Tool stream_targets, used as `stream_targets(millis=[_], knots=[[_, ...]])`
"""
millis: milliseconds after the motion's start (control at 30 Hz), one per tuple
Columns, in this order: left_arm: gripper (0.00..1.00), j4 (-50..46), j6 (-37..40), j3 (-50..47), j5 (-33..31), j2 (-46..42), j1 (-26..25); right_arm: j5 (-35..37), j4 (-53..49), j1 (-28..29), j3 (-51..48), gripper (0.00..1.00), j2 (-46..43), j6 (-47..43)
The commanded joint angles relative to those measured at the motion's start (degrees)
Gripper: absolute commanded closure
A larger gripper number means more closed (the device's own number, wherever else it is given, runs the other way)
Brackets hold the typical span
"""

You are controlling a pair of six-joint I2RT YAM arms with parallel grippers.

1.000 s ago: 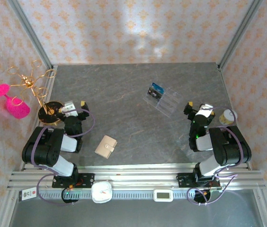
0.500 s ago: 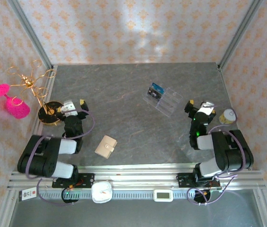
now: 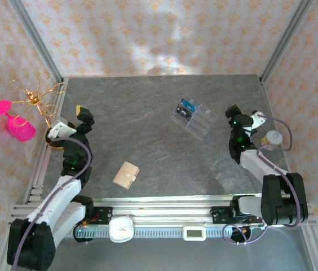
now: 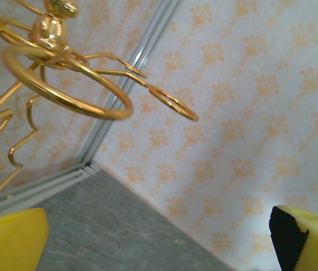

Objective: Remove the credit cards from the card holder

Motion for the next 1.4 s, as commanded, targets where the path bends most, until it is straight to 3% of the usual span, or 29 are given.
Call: stream_targets(millis=[0,167,300,533,633,867,1100,1367], knots=[[0.00,-12.01,-18.30,1.83,-0.10,-5.35,0.28,-14.61,-9.02,0.48,2.06,0.05,1.37,1.72],[0.01,-4.75,-19.11,-1.49,14.73,-10.42,1.39,-22.73,-12.63,4.27,3.83,0.25,5.48,-0.89],[0.01,-5.30,-22.43,-0.89,23.41,-9.01,1.25,-20.75,-11.66,7.85,1.63,0.35,6.22,0.18],[0.18,-14.18,-20.09,4.43,34.54,-4.13,0.12,-18.84,-11.01,9.23,1.16,0.46,8.68,3.53],[0.18,-16.13,-18.81,5.43,35.38,-3.13,-1.02,-17.92,-10.62,9.57,0.97,0.52,9.59,5.61],[0.12,-13.69,-18.53,3.74,37.40,-2.88,-1.97,-18.60,-10.09,10.90,3.41,0.48,13.52,6.39],[0.11,-14.41,-18.34,3.74,37.77,-2.54,-2.27,-15.25,-10.84,11.76,5.26,0.53,16.79,8.94],[0.11,-16.50,-17.73,5.28,38.72,-2.85,-2.79,-12.63,-13.62,11.87,7.24,0.68,21.05,9.30]])
